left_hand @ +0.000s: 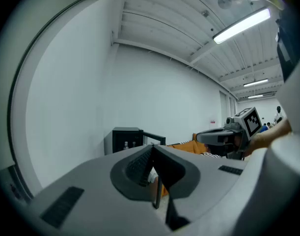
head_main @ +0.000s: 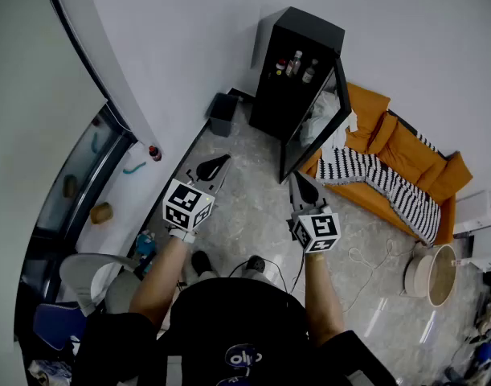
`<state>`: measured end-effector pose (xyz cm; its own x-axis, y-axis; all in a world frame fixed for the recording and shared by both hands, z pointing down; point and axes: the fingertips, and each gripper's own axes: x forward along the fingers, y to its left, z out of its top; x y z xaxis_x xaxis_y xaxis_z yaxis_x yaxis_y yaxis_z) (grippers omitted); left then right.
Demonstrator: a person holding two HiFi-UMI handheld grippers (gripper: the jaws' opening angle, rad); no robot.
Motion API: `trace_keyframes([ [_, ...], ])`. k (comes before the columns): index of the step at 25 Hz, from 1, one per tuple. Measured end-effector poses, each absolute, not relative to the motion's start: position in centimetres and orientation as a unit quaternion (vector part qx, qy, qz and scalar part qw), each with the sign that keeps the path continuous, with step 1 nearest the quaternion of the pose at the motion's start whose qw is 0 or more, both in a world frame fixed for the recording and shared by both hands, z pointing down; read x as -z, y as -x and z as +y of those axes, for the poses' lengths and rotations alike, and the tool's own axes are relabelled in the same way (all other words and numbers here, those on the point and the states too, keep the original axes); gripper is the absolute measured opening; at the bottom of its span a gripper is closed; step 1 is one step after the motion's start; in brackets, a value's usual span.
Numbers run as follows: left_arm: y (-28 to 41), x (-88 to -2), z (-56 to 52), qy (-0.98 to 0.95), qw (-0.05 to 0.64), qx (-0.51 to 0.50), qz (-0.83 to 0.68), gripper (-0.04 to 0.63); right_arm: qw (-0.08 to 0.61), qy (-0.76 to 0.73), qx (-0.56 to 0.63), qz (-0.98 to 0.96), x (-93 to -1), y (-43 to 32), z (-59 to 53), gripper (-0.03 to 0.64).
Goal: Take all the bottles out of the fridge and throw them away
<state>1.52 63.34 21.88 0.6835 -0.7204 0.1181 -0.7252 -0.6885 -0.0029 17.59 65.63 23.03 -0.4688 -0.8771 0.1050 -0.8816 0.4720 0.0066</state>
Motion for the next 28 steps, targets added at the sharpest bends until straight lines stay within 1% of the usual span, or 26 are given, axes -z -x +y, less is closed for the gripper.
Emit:
trace_keyframes([
  [12, -6.7, -22.2, 64.2, -0.915, 0.025, -0.054, -0.399, 0.002, 0.039, -0.509, -0.025, -0.86, -22.8, -22.3, 66.8, 0.001],
  [28, -14.1, -23.8, 66.6, -0.898, 0.027, -0.058, -0.435, 0.002, 0.062, -0.481, -0.002, -0.875, -23.8, -28.7, 68.0, 0.002],
])
